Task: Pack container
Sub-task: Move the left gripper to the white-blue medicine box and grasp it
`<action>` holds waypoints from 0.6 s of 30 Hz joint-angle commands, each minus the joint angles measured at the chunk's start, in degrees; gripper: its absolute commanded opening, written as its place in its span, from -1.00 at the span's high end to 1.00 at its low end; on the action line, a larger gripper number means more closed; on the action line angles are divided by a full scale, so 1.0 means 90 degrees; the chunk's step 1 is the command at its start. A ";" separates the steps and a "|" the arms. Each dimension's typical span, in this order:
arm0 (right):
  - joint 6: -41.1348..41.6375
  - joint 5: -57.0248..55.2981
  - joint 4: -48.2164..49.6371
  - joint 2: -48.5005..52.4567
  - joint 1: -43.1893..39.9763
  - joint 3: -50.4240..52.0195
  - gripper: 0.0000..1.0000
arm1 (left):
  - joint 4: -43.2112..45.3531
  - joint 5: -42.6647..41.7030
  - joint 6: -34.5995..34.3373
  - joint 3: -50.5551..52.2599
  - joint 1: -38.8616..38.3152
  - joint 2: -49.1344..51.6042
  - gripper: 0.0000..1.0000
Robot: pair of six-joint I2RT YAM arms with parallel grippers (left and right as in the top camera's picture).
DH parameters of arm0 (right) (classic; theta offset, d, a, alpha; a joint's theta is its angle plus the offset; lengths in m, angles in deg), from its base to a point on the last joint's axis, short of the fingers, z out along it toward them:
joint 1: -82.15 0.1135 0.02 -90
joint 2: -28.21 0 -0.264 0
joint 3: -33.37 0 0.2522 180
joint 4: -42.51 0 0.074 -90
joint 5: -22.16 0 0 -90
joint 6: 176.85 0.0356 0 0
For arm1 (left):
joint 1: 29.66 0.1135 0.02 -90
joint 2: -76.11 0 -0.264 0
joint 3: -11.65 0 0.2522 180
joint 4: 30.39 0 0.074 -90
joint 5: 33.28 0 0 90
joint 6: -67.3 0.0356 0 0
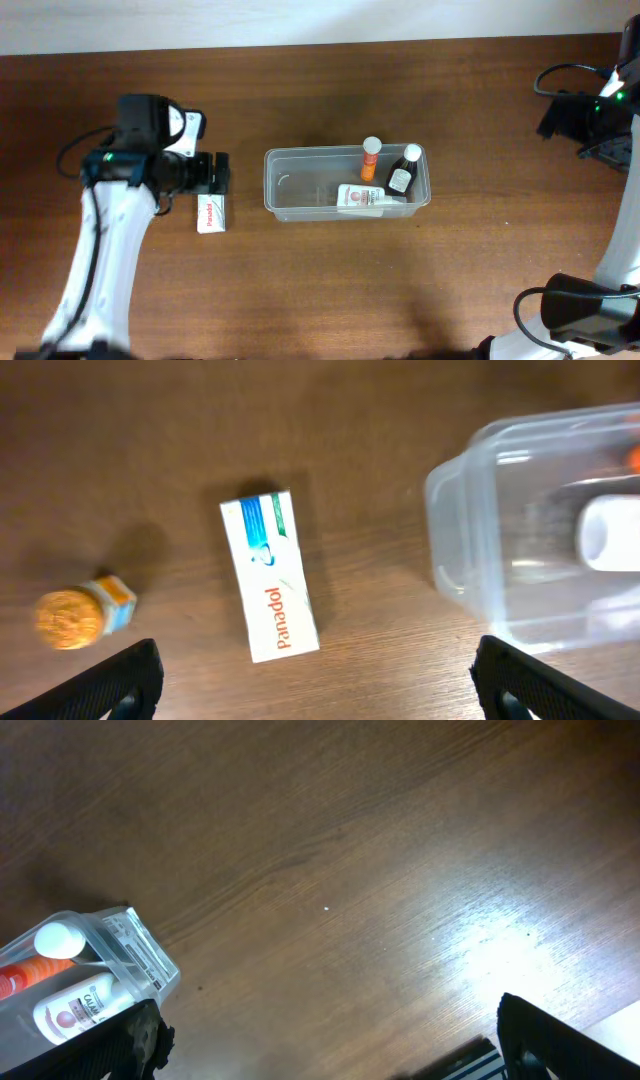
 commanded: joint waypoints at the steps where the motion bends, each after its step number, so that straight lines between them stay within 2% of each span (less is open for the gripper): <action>1: 0.0056 -0.0012 0.0017 -0.0012 -0.0007 0.0005 -0.97 | -0.0075 0.0019 -0.0202 -0.0104 0.0027 0.0651 -0.99; 13: 0.0056 -0.0012 0.0017 -0.0012 -0.0007 0.0005 -0.97 | -0.0141 0.0189 -0.0206 -0.0102 0.0029 0.1921 -0.99; 18: 0.0056 -0.0012 0.0017 -0.0012 -0.0007 0.0005 -0.97 | -0.0119 0.0401 -0.0491 -0.0102 0.0027 0.2419 -0.99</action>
